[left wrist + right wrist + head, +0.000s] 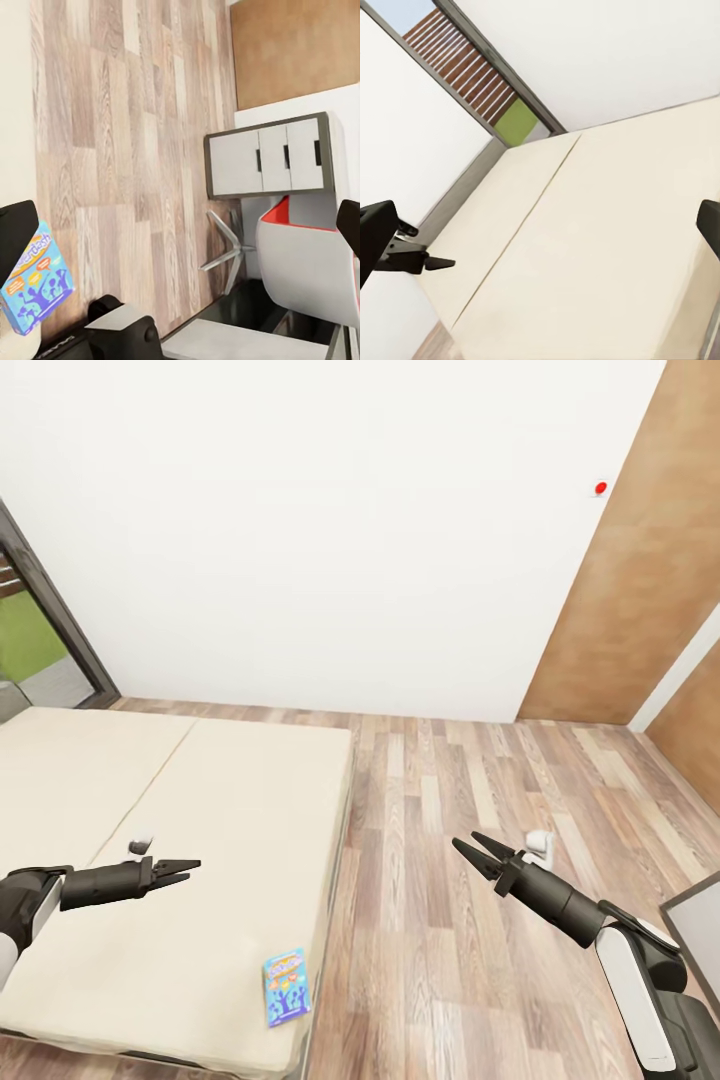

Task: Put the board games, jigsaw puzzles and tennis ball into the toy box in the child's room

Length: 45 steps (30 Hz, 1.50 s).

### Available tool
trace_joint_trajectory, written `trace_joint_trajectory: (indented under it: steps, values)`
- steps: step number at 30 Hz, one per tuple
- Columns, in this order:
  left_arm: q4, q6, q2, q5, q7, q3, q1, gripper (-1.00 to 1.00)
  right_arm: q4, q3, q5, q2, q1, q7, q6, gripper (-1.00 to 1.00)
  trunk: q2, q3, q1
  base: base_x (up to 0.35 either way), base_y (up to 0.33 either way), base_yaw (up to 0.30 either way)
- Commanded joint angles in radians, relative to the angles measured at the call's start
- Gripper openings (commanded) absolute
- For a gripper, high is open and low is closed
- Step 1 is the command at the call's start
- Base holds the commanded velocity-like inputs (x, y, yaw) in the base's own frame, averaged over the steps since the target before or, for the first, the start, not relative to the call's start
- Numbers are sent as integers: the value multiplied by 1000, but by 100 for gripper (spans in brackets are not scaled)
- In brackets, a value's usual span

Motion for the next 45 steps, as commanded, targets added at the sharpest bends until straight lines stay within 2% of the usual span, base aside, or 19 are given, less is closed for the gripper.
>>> trace_joint_trajectory:
  steps: [1,12,19,29,45]
  values:
    - [0,10,-1,-11,-7,7,-1,100,0,-1,-6,0,-1,0,8,100,-2,0,1,0,0,96]
    - [0,8,-10,-11,-6,7,-1,100,0,-1,-5,0,-1,-3,7,100,-2,18,1,0,-2,101]
    - [0,7,-12,-11,1,7,-1,100,0,-1,-4,0,-1,-4,6,100,-2,29,1,0,-156,127]
    - [0,7,-16,-10,26,7,-1,100,0,-1,-3,0,-1,-6,7,100,-2,34,1,0,-44,64]
    - [0,8,-19,-9,26,8,-1,100,0,1,-3,1,-1,-5,6,100,-2,51,1,0,-107,199]
